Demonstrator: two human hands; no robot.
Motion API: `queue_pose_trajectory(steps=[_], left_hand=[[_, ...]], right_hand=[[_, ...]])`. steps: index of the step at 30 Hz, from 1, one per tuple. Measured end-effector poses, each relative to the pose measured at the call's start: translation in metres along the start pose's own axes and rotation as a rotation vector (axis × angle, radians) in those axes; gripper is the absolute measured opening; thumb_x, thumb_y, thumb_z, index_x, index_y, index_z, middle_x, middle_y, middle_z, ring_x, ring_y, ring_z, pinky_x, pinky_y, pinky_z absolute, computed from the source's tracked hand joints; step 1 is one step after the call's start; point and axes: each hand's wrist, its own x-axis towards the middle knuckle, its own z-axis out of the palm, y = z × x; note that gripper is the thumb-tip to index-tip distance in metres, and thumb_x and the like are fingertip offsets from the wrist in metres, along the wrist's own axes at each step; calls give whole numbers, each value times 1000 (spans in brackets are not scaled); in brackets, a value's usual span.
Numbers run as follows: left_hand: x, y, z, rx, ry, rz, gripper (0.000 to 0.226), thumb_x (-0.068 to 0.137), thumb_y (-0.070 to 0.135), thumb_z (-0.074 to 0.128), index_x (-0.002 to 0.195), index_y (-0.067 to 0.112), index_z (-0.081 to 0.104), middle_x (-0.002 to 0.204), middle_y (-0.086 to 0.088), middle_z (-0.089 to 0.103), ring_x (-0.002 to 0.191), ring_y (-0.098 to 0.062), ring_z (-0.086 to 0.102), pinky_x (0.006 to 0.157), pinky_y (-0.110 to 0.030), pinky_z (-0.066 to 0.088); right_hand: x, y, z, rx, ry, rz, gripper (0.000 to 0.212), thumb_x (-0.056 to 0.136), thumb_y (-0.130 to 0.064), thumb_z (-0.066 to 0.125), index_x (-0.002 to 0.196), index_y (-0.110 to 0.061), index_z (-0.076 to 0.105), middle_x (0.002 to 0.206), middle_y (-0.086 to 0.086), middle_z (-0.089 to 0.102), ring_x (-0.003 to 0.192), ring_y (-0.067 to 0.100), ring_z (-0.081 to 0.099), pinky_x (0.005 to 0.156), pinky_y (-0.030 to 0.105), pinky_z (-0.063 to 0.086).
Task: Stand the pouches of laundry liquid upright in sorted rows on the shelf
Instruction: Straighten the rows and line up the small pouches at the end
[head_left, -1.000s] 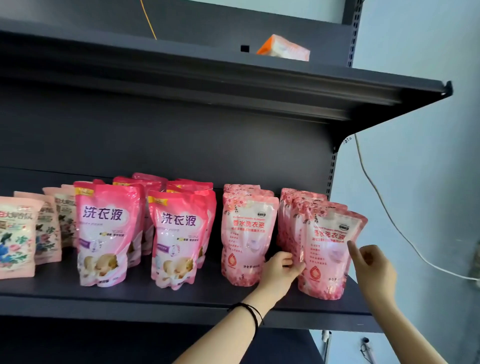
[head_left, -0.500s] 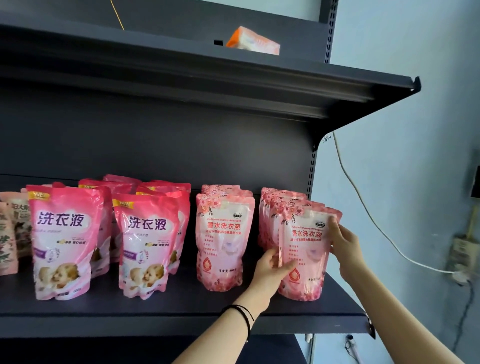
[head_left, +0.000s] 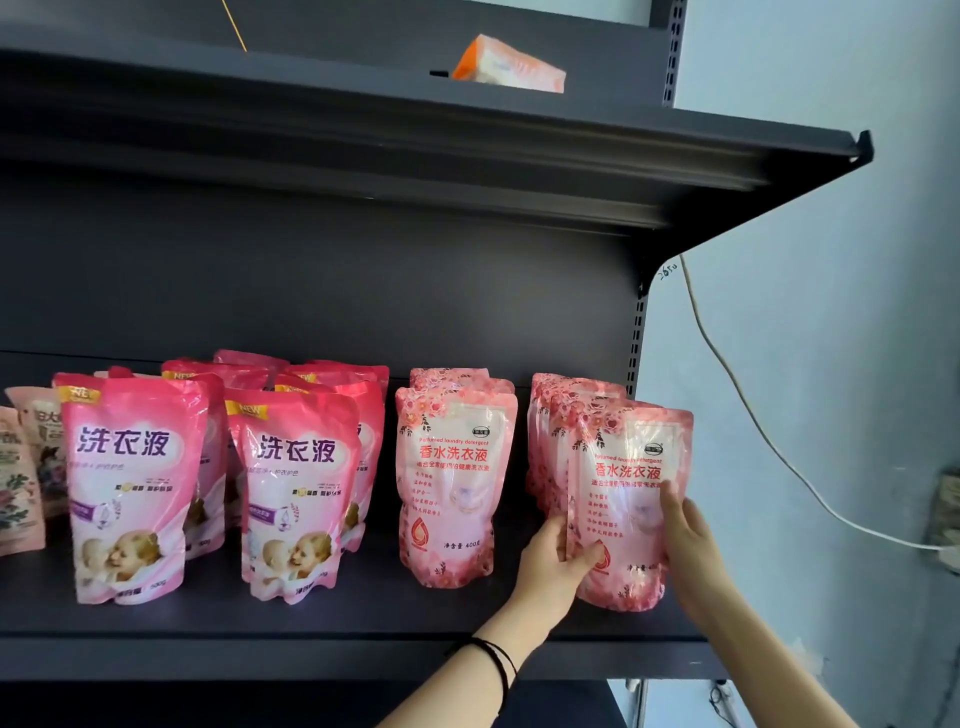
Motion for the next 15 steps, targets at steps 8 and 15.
queue_pose_trajectory(steps=[8, 15], left_hand=[[-3, -1, -10, 103, 60, -1, 43, 89, 25, 65, 129, 20, 52, 120, 7, 64, 110, -5, 59, 98, -24, 47], [-3, 3, -14, 149, 4, -6, 46, 90, 29, 63, 133, 22, 48, 127, 8, 60, 117, -5, 55, 102, -27, 45]], right_hand=[[-7, 20, 15, 64, -67, 30, 48, 95, -49, 45, 119, -8, 54, 107, 16, 71, 91, 31, 72, 82, 52, 57], [-5, 22, 12, 49, -87, 32, 48, 95, -50, 45, 119, -10, 54, 107, 14, 71, 93, 30, 71, 81, 49, 58]])
